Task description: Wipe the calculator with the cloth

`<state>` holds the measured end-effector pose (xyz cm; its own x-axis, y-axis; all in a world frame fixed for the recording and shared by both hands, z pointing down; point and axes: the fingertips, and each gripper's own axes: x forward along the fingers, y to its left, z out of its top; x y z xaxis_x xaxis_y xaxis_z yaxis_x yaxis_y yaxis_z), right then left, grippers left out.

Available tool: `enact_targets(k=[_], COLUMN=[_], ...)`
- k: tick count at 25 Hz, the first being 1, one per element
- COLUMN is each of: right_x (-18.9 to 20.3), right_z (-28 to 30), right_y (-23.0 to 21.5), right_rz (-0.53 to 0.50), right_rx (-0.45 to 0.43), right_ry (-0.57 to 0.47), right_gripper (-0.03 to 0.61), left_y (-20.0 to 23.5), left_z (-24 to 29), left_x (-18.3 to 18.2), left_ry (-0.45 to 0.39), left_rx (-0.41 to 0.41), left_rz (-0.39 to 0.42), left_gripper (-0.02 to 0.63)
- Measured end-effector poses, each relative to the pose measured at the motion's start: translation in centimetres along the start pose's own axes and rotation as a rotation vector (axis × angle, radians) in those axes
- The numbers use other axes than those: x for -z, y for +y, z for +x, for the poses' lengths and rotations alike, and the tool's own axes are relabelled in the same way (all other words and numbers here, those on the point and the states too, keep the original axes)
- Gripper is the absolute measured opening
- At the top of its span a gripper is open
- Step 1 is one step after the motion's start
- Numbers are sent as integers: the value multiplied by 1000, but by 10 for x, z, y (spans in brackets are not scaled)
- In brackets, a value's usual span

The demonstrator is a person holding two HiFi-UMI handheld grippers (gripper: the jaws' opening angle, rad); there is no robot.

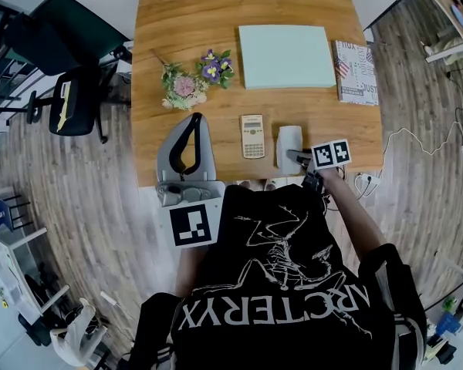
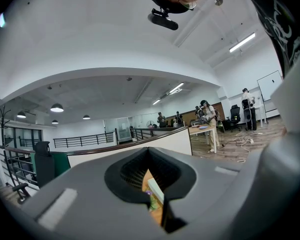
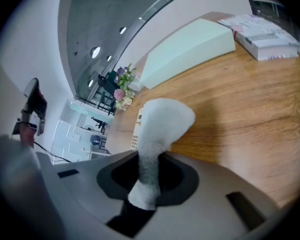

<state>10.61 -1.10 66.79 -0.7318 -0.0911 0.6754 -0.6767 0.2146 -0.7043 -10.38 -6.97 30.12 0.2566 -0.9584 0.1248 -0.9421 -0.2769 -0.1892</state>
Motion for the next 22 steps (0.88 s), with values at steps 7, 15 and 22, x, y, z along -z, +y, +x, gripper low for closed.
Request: enact_targets(k=[7, 15, 22], right_x=[-109, -190, -190], right_z=[-102, -221, -245], right_y=[86, 192, 245], right_rz=[-309, -779, -952], right_rx=[-55, 245, 337], right_ry=[-423, -965, -1072], right_gripper=[91, 91, 91], left_y=[4, 7, 16], left_z=[3, 6, 8], left_x=[-5, -14, -33], left_ry=[-8, -31, -123], left_rx=[-2, 4, 1], left_rz=[11, 3, -6], left_gripper=[9, 9, 9])
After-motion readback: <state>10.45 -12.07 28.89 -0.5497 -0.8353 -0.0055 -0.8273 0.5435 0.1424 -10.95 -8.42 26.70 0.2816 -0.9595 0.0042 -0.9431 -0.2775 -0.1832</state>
